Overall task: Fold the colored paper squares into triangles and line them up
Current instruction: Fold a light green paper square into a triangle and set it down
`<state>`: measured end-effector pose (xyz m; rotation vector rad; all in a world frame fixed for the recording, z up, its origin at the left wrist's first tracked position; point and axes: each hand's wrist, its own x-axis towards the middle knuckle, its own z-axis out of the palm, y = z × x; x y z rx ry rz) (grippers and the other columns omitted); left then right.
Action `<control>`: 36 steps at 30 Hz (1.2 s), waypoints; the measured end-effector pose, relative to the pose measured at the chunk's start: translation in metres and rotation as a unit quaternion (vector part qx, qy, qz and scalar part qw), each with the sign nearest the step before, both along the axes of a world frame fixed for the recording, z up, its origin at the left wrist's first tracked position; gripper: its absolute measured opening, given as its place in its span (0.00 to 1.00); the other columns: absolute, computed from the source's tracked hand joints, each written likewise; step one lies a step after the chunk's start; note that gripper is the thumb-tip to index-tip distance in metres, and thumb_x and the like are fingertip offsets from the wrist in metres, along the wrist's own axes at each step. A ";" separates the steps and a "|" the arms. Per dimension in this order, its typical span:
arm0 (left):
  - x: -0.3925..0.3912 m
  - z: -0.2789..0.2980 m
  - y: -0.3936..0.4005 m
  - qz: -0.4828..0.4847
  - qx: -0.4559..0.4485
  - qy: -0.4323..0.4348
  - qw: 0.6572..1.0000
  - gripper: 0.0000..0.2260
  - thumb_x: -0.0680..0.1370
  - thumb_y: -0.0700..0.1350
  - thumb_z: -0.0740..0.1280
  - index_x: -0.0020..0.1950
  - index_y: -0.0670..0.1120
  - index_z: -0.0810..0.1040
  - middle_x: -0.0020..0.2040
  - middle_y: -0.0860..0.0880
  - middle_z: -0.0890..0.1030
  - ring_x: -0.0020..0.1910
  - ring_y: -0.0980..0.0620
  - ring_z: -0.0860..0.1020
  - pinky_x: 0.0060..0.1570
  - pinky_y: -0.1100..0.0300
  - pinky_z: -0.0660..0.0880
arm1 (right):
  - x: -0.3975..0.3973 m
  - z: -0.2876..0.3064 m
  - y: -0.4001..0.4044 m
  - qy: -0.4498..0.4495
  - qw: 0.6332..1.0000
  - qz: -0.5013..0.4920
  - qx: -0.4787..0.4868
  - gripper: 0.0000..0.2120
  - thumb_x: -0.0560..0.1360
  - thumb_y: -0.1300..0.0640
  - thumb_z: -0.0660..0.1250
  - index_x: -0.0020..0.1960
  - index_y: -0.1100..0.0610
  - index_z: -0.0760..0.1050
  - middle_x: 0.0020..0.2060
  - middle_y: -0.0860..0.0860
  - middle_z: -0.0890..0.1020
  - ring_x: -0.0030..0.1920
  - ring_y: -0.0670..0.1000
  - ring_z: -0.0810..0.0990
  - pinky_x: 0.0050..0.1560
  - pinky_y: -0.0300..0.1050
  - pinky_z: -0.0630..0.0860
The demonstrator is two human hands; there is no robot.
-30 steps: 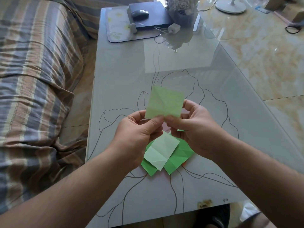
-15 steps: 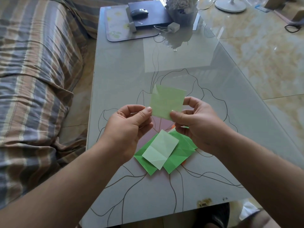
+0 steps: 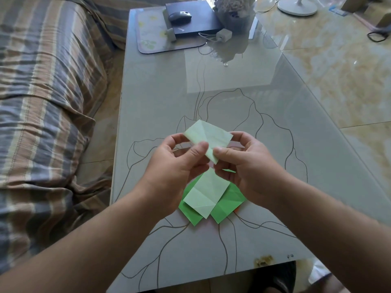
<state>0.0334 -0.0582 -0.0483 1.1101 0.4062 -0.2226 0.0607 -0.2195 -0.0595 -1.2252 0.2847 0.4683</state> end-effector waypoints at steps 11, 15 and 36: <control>0.003 0.003 0.014 -0.038 0.176 -0.031 0.983 0.24 0.77 0.34 0.74 0.66 0.51 0.69 0.52 0.34 0.82 0.44 0.41 0.87 0.44 0.51 0.84 | 0.014 0.014 -0.028 -0.203 0.935 0.055 -0.285 0.28 0.75 0.56 0.77 0.68 0.37 0.70 0.54 0.51 0.80 0.47 0.50 0.83 0.43 0.45 0.81; -0.001 0.003 0.013 -0.064 0.236 -0.055 0.968 0.24 0.77 0.38 0.75 0.68 0.54 0.69 0.45 0.43 0.87 0.46 0.44 0.87 0.47 0.51 0.85 | 0.010 0.006 -0.030 -0.288 0.832 0.144 -0.452 0.32 0.70 0.47 0.79 0.67 0.30 0.67 0.61 0.43 0.72 0.60 0.47 0.75 0.61 0.50 0.77; -0.002 0.003 0.017 -0.220 0.202 -0.101 0.949 0.06 0.77 0.41 0.75 0.53 0.45 0.86 0.51 0.36 0.84 0.46 0.46 0.81 0.53 0.47 0.79 | 0.019 0.020 -0.036 -0.071 0.986 0.098 -0.112 0.10 0.74 0.68 0.74 0.53 0.58 0.81 0.41 0.60 0.81 0.36 0.57 0.79 0.37 0.48 0.77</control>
